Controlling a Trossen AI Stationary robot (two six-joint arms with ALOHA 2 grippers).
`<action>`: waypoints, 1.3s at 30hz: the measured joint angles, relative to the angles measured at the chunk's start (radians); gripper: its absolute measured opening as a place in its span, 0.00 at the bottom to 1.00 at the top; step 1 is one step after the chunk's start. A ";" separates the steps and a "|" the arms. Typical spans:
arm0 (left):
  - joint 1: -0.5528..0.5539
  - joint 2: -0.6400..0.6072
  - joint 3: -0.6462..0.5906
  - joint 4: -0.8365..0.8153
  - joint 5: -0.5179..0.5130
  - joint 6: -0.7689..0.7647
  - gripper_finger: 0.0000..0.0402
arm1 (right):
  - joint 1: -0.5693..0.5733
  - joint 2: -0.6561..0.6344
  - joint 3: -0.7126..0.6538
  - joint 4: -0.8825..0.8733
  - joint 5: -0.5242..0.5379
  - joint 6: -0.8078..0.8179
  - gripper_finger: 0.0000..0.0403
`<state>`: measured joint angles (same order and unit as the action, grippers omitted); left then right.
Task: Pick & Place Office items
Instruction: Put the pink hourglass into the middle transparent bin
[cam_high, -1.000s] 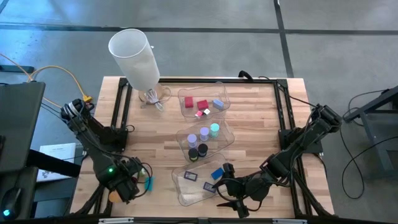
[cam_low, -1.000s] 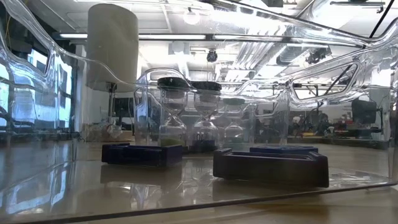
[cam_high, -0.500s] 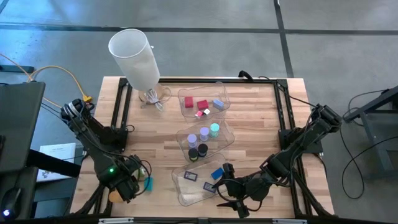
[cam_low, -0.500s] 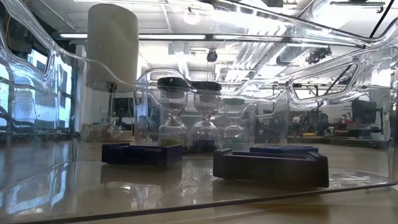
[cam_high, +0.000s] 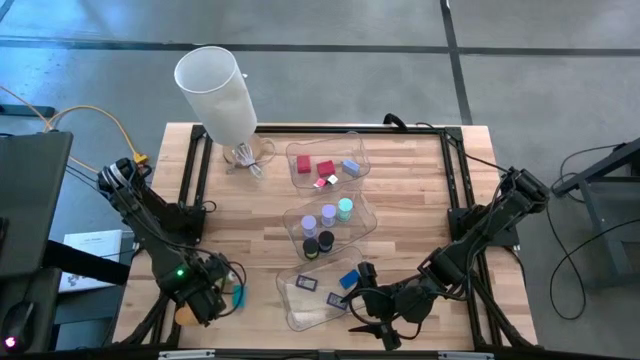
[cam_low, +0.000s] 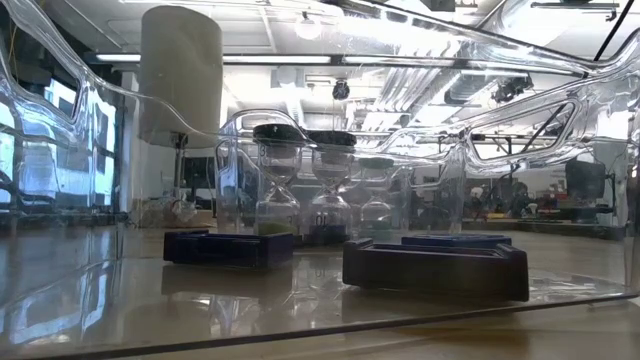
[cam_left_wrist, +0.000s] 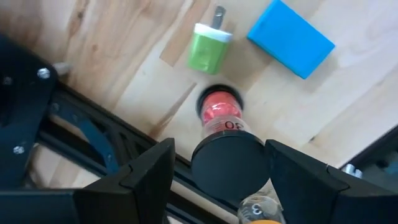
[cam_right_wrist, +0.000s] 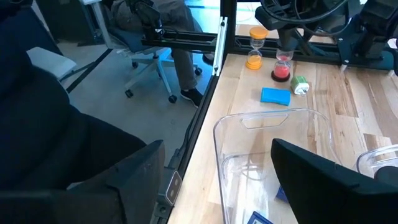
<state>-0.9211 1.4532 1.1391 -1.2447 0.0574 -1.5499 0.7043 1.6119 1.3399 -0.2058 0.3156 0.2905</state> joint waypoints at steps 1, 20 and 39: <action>0.000 0.000 -0.002 0.009 0.000 0.002 0.61 | 0.000 0.000 0.000 0.000 0.000 0.000 0.70; -0.030 0.003 -0.007 -0.040 0.004 -0.006 0.61 | 0.000 0.000 0.000 0.000 0.000 0.000 0.70; -0.011 0.015 -0.017 -0.073 -0.013 -0.024 0.63 | -0.046 0.000 0.000 0.000 -0.004 0.003 0.70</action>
<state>-0.9325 1.4684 1.1218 -1.3176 0.0441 -1.5743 0.6586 1.6119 1.3399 -0.2059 0.3114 0.2939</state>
